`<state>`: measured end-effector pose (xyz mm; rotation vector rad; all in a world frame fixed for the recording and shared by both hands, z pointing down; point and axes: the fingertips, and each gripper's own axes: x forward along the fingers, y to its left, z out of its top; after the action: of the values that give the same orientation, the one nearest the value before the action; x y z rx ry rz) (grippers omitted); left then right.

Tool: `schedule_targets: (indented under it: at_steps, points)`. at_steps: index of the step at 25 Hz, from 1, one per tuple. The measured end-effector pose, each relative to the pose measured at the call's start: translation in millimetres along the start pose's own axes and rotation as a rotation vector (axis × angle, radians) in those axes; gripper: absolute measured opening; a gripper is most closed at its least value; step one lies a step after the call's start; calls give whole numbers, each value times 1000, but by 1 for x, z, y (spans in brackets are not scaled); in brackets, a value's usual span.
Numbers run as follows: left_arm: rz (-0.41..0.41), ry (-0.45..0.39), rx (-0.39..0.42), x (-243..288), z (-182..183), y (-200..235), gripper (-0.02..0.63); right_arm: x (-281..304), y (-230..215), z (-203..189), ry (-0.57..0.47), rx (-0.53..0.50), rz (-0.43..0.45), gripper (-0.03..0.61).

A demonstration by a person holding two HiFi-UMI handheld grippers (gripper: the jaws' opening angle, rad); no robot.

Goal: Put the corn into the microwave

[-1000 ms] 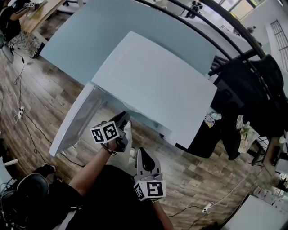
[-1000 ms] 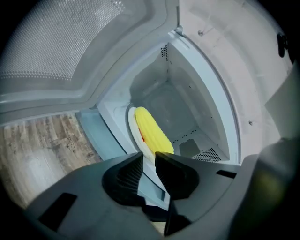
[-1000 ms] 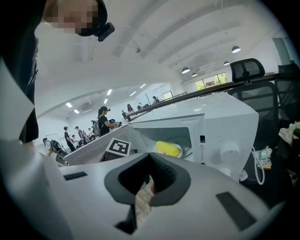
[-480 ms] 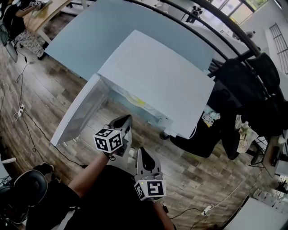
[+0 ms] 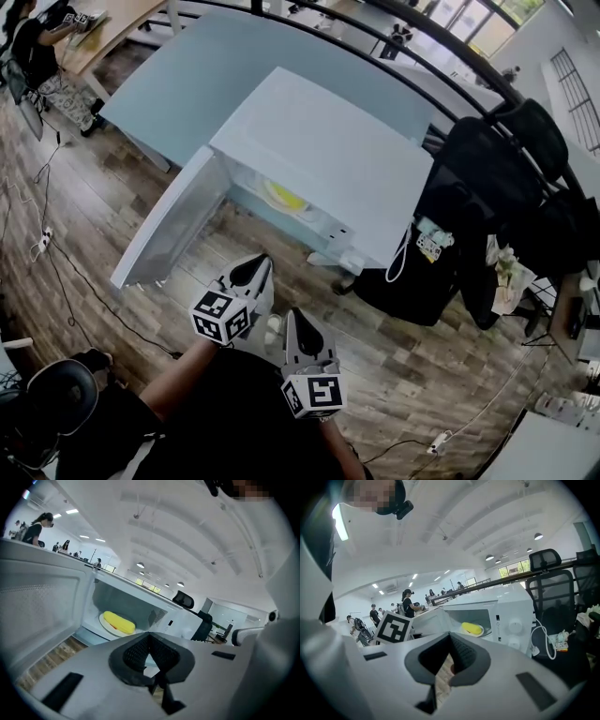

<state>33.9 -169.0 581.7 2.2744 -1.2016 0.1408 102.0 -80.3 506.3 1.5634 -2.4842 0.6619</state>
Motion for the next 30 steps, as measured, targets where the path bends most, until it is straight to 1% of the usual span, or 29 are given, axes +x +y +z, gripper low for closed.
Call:
schedule_targets:
  at_steps: [5, 11, 16, 26, 30]
  points:
    - [-12, -26, 68, -30, -1, -23, 3, -20, 0, -2, -23, -6, -2, 9]
    - [-30, -50, 181, -68, -1, -54, 3, -39, -1, -4, -55, 0, 1, 9]
    - [-26, -88, 240, -99, 11, -69, 3, -51, 0, 4, -93, -8, 3, 9]
    - [-7, -183, 284, -142, 30, -94, 3, -80, 1, 22, -181, -25, -4, 9]
    - [-3, -209, 278, -154, 33, -99, 3, -89, 5, 35, -207, -65, -9, 9]
